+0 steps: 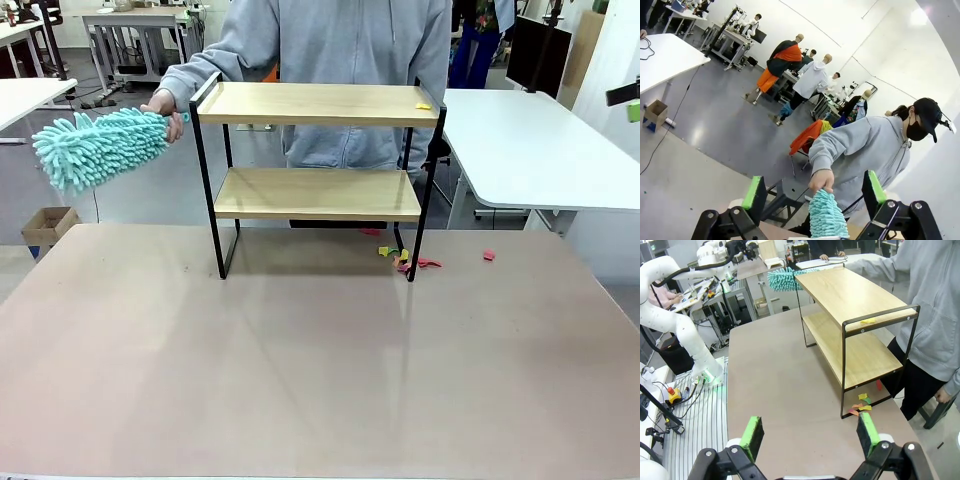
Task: Clean the shelf.
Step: Hand the Duster back to the human.
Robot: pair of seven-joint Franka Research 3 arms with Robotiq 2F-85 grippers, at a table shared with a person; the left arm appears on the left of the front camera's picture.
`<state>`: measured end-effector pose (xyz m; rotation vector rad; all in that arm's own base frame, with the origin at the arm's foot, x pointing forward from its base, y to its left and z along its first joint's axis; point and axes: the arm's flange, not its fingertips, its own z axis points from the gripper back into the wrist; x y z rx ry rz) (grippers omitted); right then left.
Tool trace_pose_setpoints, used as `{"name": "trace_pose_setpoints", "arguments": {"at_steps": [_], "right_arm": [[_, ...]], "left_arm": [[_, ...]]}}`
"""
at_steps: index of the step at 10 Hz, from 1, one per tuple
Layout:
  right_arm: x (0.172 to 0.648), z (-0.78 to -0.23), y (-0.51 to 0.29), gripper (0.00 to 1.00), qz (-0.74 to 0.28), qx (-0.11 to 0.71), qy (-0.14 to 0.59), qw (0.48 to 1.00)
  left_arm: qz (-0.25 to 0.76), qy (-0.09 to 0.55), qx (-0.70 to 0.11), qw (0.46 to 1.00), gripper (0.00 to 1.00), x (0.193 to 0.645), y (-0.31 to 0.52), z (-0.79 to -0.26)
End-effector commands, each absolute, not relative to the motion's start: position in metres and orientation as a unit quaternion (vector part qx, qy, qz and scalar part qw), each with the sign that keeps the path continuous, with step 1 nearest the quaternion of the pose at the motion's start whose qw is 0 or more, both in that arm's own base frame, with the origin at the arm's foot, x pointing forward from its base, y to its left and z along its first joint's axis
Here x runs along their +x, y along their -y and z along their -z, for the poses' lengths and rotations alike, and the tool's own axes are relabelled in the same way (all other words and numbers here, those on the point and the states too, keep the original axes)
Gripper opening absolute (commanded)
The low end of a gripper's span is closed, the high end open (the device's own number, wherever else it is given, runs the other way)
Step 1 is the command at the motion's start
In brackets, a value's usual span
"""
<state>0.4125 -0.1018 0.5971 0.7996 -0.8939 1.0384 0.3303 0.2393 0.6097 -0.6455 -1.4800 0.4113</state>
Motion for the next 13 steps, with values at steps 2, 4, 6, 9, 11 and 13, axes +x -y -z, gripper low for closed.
{"name": "trace_pose_setpoints", "arguments": {"at_steps": [2,4,6,9,11,13], "right_arm": [[0.4122,-0.6002,0.1019,1.0,-0.47,0.357,0.399,0.702],[0.4122,-0.6002,0.1019,1.0,-0.47,0.357,0.399,0.702],[0.4122,-0.6002,0.1019,1.0,-0.47,0.357,0.399,0.702],[0.4122,-0.6002,0.1019,1.0,-0.47,0.357,0.399,0.702],[0.4122,-0.6002,0.1019,1.0,-0.47,0.357,0.399,0.702],[0.4122,-0.6002,0.1019,1.0,-0.47,0.357,0.399,0.702]], "left_arm": [[-0.185,0.659,-0.283,0.672,1.0,0.3283,-0.2388,-0.6116],[-0.185,0.659,-0.283,0.672,1.0,0.3283,-0.2388,-0.6116],[-0.185,0.659,-0.283,0.672,1.0,0.3283,-0.2388,-0.6116],[-0.185,0.659,-0.283,0.672,1.0,0.3283,-0.2388,-0.6116],[-0.185,0.659,-0.283,0.672,1.0,0.3283,-0.2388,-0.6116],[-0.185,0.659,-0.283,0.672,1.0,0.3283,-0.2388,-0.6116]]}}
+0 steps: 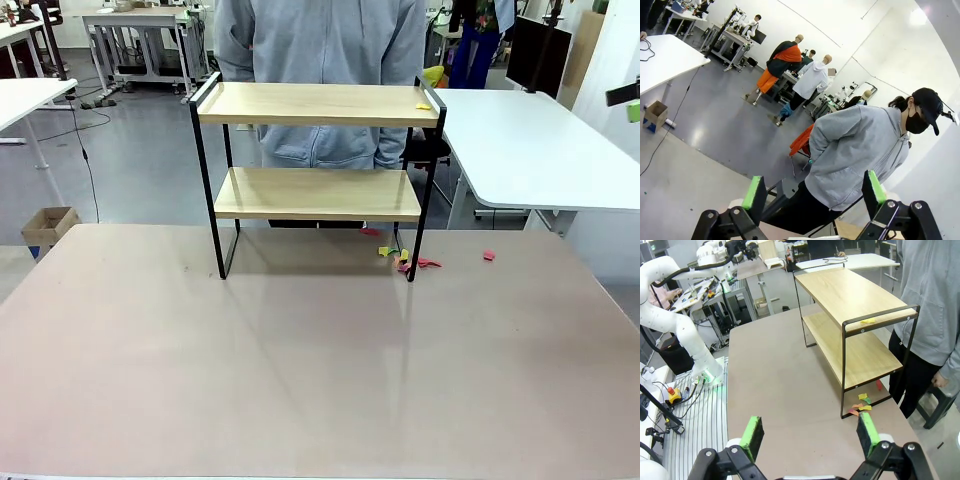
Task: Clean the shelf.
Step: Hand the Duster back to the human.
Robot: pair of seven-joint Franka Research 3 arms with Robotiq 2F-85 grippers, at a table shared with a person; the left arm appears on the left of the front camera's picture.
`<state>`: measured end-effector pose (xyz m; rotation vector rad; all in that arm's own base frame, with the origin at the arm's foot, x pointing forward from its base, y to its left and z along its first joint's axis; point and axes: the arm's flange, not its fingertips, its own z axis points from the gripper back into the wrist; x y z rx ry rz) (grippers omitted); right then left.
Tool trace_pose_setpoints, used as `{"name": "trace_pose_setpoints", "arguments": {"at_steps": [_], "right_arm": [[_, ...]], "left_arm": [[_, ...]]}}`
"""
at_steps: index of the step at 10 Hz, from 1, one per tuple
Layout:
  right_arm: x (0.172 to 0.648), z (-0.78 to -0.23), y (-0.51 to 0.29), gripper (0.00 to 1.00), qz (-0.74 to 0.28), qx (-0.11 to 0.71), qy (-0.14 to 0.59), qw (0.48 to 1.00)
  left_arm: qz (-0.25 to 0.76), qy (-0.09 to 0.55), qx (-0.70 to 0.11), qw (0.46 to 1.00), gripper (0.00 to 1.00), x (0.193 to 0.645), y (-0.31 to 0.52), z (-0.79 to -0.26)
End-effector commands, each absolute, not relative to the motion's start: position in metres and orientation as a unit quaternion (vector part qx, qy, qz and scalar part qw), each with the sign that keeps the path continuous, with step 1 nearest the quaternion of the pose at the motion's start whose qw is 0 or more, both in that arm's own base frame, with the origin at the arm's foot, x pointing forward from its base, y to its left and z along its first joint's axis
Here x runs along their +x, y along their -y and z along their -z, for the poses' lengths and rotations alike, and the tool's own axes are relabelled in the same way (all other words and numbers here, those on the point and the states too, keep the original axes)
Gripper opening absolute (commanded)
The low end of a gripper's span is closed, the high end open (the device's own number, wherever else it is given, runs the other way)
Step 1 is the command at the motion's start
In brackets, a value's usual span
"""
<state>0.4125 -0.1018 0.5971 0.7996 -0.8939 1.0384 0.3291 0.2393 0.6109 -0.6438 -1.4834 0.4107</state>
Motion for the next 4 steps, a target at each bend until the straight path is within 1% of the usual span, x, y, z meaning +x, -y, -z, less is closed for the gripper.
{"name": "trace_pose_setpoints", "arguments": {"at_steps": [1,4], "right_arm": [[0.4122,-0.6002,0.1019,1.0,-0.47,0.357,0.399,0.702],[0.4122,-0.6002,0.1019,1.0,-0.47,0.357,0.399,0.702]], "left_arm": [[-0.185,0.659,-0.283,0.672,1.0,0.3283,-0.2388,-0.6116],[-0.185,0.659,-0.283,0.672,1.0,0.3283,-0.2388,-0.6116]]}}
